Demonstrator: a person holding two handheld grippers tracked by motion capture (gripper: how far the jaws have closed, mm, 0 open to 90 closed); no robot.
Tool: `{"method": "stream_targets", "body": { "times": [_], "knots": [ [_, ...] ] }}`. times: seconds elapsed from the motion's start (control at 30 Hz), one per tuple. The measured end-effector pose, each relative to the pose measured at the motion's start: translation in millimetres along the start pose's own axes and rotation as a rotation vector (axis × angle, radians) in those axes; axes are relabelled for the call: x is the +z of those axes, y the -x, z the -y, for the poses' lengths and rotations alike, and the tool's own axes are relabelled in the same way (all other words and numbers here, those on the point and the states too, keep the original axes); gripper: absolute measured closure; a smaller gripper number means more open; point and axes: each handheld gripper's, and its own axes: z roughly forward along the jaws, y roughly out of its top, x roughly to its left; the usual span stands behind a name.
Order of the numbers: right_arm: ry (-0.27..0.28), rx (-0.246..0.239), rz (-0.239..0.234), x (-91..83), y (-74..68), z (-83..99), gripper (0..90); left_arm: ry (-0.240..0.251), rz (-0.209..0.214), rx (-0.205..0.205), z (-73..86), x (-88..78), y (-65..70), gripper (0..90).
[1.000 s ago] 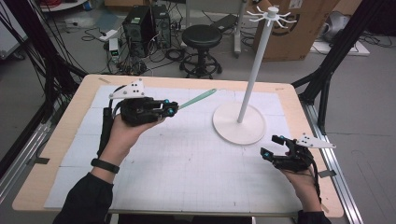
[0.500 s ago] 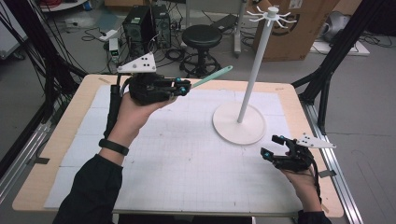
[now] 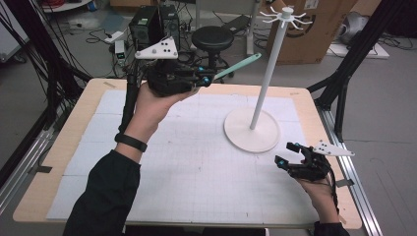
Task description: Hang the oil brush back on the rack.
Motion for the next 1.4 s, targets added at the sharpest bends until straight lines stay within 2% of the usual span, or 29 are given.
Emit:
{"method": "stream_targets", "body": {
  "times": [0.2, 0.4, 1.13, 1.4],
  "knots": [
    [0.0, 0.004, -0.001, -1.4, 0.5, 0.1, 16.3, 0.024, -0.006, -0.009, -9.0, 4.1, -4.2, 82.7],
    [0.004, 0.004, -0.001, -2.2, 1.5, 0.2, 16.3, 0.031, -0.008, 0.001, -17.9, 9.0, -5.8, 82.7],
    [0.001, 0.007, -0.004, -3.4, 2.0, 0.9, 16.3, 0.067, 0.0, 0.01, -37.6, 21.1, -1.9, 82.7],
    [0.002, 0.009, -0.003, -4.4, 2.8, 1.3, 16.3, 0.065, 0.003, 0.018, -42.7, 29.5, -1.3, 82.7]
  ]
}}
